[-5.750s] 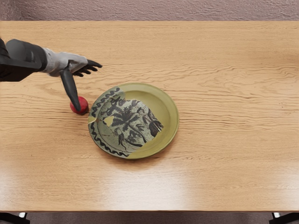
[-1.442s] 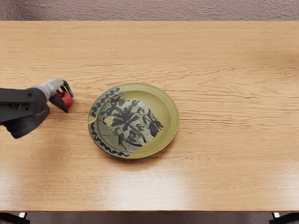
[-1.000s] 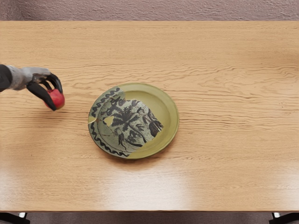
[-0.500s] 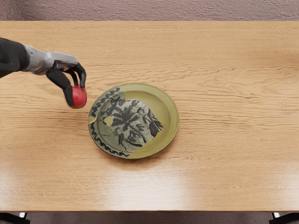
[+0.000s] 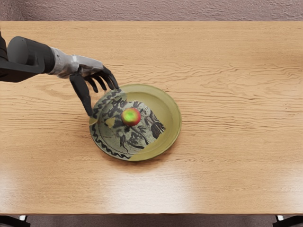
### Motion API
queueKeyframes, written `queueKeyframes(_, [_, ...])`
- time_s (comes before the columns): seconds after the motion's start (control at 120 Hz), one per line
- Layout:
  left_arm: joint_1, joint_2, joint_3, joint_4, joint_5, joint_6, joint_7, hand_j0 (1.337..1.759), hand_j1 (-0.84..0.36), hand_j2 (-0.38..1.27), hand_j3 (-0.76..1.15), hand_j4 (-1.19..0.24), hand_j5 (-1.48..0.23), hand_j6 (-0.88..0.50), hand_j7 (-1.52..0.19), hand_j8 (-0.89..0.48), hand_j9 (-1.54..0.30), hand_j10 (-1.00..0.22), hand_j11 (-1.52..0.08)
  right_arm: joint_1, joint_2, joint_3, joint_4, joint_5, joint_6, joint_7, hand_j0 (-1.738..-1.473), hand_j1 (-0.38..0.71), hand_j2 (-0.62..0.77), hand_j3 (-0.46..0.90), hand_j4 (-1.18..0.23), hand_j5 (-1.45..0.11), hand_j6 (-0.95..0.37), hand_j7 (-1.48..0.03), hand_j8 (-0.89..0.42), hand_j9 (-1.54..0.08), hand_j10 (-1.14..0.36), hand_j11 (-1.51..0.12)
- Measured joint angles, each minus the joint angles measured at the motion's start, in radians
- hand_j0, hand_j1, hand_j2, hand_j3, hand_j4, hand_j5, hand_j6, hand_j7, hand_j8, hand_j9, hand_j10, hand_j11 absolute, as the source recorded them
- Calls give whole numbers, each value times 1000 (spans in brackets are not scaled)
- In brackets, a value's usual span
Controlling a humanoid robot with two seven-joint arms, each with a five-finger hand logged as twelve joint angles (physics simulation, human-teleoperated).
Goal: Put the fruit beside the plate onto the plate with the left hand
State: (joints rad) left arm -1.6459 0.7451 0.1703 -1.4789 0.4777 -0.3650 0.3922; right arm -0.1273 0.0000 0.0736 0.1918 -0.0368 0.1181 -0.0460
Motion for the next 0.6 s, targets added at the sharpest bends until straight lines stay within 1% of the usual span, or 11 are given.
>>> queueKeyframes(0.083, [-8,27,-2,1,-38,-5,-2,1656,69,204,0,-237,-334,-167,-329,-162,-322,-241,-323,0,0,0,0,0,0,0,-1658,-331,-3,0,-15,-20,-15,-20,-15,-20,-15,-20])
queueKeyframes(0.15, [-4,101,-25,2,-83,-63,-3,1657,145,147,0,-173,-243,-122,-239,-119,-235,-176,-235,0,0,0,0,0,0,0,-1658,-331,-3,0,-15,-20,-15,-20,-15,-20,-15,-20])
queueKeyframes(0.233, [11,165,-64,6,-158,-159,-5,1657,212,98,0,-118,-164,-85,-162,-82,-158,-120,-158,0,0,0,0,0,0,0,-1658,-331,-3,0,-15,-20,-15,-20,-15,-20,-15,-20])
queueKeyframes(0.3, [16,208,-87,9,-224,-200,-6,1657,248,71,0,-87,-121,-64,-119,-62,-116,-89,-116,0,0,0,0,0,0,0,-1658,-331,-3,0,-15,-20,-15,-20,-15,-20,-15,-20])
queueKeyframes(0.333, [30,234,-95,11,-262,-213,-6,1657,262,61,0,-75,-104,-55,-102,-54,-100,-76,-100,0,0,0,0,0,0,0,-1658,-331,-3,0,-15,-20,-15,-20,-15,-20,-15,-20])
queueKeyframes(0.425, [60,272,-107,16,-357,-232,-33,1658,291,39,0,-52,-69,-39,-68,-38,-67,-52,-67,0,0,0,0,0,0,0,-1658,-331,-3,0,-15,-20,-15,-20,-15,-20,-15,-20])
queueKeyframes(0.5, [82,275,-112,20,-422,-240,-48,1658,307,28,0,-38,-51,-30,-50,-29,-49,-39,-49,0,0,0,0,0,0,0,-1658,-331,-3,0,-15,-20,-15,-20,-15,-20,-15,-20])
queueKeyframes(0.6, [128,275,-117,25,-470,-244,-91,1658,320,17,0,-27,-35,-22,-34,-21,-34,-27,-33,0,0,0,0,0,0,0,-1658,-331,-3,0,-15,-20,-15,-20,-15,-20,-15,-20])
